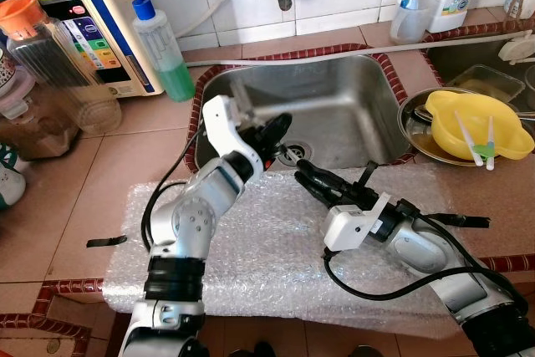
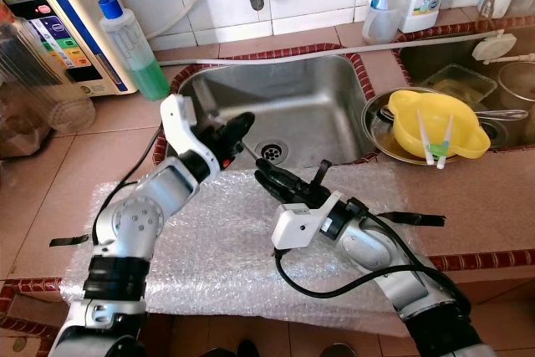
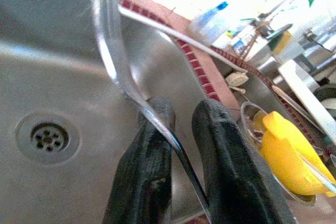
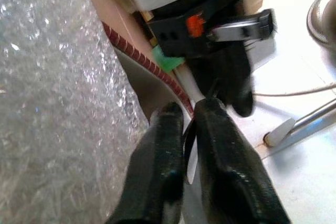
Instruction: Kitchen organization
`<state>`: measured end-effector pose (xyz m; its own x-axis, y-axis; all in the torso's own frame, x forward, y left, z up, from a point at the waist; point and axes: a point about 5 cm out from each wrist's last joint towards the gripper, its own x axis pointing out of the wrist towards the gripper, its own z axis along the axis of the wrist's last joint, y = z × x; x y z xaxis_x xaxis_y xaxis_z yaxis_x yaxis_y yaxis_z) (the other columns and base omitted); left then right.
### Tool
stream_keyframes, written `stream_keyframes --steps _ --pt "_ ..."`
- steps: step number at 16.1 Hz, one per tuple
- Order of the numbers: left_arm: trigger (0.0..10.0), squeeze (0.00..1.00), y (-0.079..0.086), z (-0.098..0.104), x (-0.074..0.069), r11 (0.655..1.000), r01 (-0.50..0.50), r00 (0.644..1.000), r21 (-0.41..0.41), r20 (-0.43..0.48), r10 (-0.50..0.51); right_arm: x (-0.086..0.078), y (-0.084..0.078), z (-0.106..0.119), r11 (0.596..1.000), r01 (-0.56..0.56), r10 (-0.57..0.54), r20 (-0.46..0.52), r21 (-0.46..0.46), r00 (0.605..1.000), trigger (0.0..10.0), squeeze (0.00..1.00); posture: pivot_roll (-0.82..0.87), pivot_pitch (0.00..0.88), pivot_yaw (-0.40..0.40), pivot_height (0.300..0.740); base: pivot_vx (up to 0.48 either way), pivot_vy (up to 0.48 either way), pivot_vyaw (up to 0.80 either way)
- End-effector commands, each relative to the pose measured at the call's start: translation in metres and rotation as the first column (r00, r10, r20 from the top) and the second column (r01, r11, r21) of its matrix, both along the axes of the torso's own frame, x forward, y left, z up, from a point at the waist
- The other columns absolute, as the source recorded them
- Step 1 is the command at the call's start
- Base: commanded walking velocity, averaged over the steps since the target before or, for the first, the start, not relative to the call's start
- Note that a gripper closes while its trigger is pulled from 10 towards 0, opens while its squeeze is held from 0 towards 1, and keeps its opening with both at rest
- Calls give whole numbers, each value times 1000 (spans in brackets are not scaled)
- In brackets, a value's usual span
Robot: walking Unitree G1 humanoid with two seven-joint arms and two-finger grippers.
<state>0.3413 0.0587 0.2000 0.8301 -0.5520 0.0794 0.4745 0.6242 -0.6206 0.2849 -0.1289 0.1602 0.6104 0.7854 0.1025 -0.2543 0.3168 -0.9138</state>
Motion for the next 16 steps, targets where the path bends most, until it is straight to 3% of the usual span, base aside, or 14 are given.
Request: stream_keyframes --steps 1,6,9,10,14,16 --pt "0 0 27 -10 7 990 -113 994 87 -7 114 2 -15 2 997 72 -72 4 18 997 10000 1000 -347 165 230 740 0 0 0" --pt "0 0 40 -5 19 956 -210 977 203 79 198 -2 -31 -5 991 133 -132 -84 8 988 10000 1000 -346 167 226 740 0 0 0" --pt "0 0 50 2 31 918 -293 952 267 167 255 -9 -36 -5 979 185 -167 -188 84 968 10000 1000 -355 177 226 740 0 0 0" --pt "0 0 51 4 36 907 -308 947 289 188 262 -15 -36 -4 968 209 -175 -226 137 958 10000 1000 -362 181 228 740 0 0 0" --pt "0 0 52 11 46 880 -386 917 276 219 334 -27 -28 -3 953 224 -166 -271 202 948 10000 1000 -373 186 232 740 0 0 0" --pt "0 0 42 8 45 867 -407 899 286 291 326 -39 -22 -9 936 272 -178 -366 222 914 10000 1000 -382 192 228 740 0 0 0"
